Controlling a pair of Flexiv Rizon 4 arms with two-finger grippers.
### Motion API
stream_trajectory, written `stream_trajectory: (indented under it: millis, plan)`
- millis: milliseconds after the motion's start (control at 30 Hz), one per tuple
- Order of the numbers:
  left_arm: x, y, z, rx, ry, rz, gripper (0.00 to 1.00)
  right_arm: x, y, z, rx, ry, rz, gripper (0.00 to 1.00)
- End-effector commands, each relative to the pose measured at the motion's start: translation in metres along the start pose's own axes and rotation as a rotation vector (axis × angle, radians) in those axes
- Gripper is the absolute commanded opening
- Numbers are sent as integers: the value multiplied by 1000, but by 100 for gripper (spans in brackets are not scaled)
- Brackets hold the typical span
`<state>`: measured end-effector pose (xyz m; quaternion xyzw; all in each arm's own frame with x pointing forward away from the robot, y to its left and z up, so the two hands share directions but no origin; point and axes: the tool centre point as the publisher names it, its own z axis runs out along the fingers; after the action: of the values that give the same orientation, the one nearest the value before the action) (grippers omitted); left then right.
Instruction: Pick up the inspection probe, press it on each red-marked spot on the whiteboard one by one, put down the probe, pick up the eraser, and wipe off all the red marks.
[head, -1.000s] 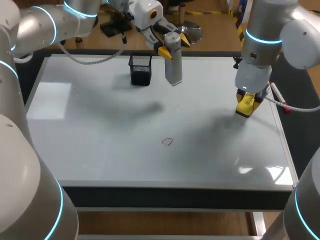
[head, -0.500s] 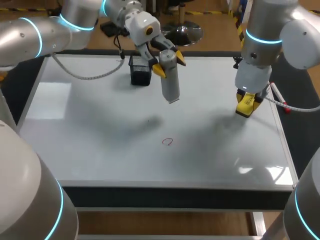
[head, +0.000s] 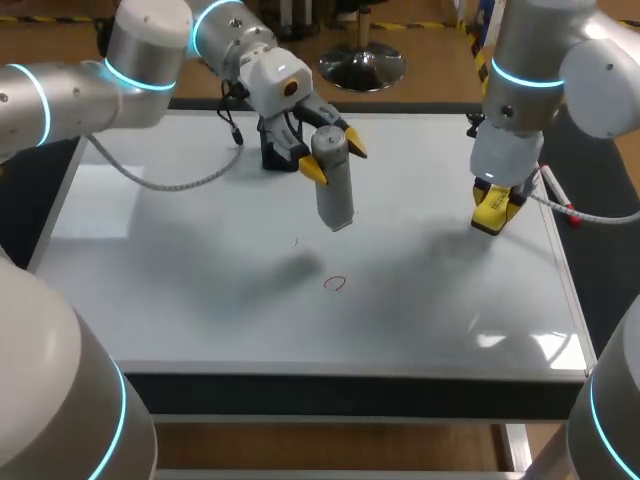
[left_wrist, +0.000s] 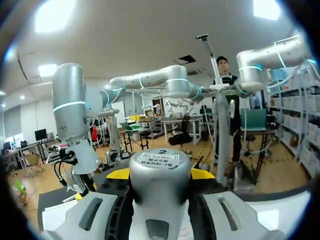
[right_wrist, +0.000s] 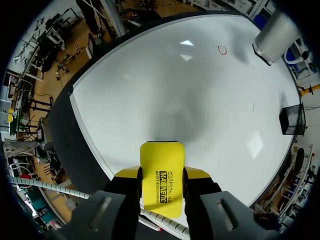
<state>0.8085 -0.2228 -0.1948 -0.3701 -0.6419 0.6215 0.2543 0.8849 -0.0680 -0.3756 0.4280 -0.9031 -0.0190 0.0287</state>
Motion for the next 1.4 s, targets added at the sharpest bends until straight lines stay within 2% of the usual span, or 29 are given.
stream_trajectory:
  millis: [33, 233, 833, 1400]
  plan:
    - [9, 1, 10, 3, -146, 0, 0, 0, -1, 0, 2, 2, -2, 0]
    - [15, 7, 21, 9, -111, -27, 0, 0, -1, 0, 2, 2, -2, 0]
    - [24, 32, 43, 42, -82, -81, 0, 0, -1, 0, 2, 2, -2, 0]
    - [28, 50, 47, 38, -69, -106, 0, 0, -1, 0, 2, 2, -2, 0]
